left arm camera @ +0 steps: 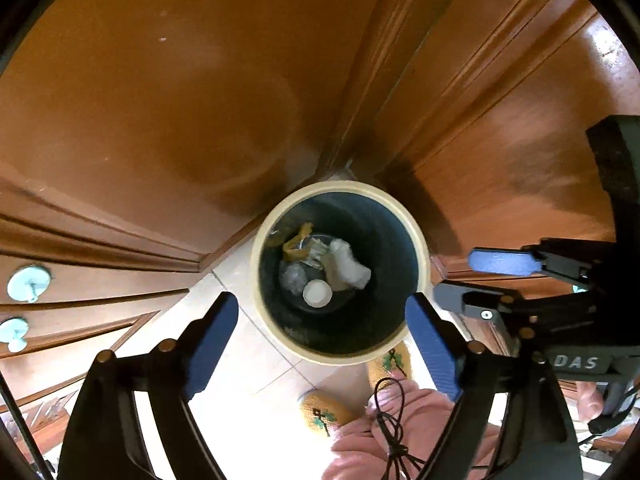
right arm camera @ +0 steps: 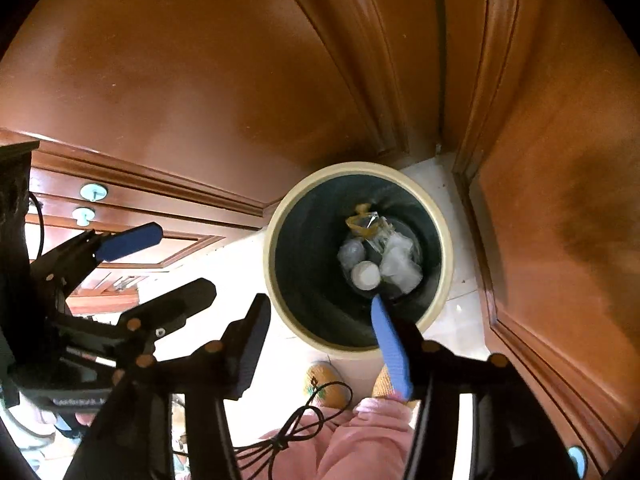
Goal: Collect trash
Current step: 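Raise both grippers back up toward the countertop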
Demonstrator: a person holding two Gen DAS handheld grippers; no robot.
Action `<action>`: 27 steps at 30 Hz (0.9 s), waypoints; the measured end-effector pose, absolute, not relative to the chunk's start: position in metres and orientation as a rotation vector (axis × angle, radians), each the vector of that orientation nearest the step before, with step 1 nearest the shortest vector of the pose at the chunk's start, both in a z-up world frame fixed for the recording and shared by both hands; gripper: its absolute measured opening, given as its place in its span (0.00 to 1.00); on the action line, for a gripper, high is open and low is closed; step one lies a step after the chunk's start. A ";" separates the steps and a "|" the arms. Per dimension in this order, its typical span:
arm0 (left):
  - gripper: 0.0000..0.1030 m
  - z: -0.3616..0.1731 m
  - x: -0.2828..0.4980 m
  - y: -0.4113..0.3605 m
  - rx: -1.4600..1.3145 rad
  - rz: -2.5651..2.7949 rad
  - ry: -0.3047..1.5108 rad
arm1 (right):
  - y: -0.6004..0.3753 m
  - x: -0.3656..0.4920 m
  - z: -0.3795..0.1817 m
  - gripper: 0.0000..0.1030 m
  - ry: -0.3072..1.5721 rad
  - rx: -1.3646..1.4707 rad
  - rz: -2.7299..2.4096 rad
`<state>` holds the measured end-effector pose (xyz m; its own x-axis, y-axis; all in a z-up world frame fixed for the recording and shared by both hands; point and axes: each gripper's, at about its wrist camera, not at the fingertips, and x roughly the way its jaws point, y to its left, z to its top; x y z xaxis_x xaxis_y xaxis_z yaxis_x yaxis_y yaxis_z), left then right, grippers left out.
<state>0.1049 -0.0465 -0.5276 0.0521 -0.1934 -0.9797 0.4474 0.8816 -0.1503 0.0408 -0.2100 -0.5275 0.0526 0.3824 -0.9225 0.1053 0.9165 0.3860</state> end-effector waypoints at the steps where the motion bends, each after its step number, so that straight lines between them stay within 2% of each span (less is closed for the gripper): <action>1: 0.82 -0.527 0.105 -0.045 0.217 -0.481 1.446 | -0.209 0.040 -0.525 0.52 1.515 0.395 0.221; 8: 0.82 -0.505 0.102 -0.035 0.209 -0.446 1.474 | -0.205 0.035 -0.485 0.52 1.509 0.371 0.190; 11: 0.89 -0.483 0.100 -0.033 0.215 -0.452 1.498 | -0.203 0.033 -0.464 0.52 1.509 0.362 0.174; 14: 0.91 -0.454 0.096 -0.032 0.213 -0.463 1.518 | -0.201 0.029 -0.436 0.52 1.507 0.339 0.145; 20: 0.91 -0.372 0.085 -0.024 0.148 -0.487 1.493 | -0.194 0.021 -0.353 0.52 1.459 0.292 0.115; 27: 0.91 -0.249 0.068 -0.021 0.146 -0.533 1.302 | -0.190 0.018 -0.241 0.52 1.335 0.273 0.137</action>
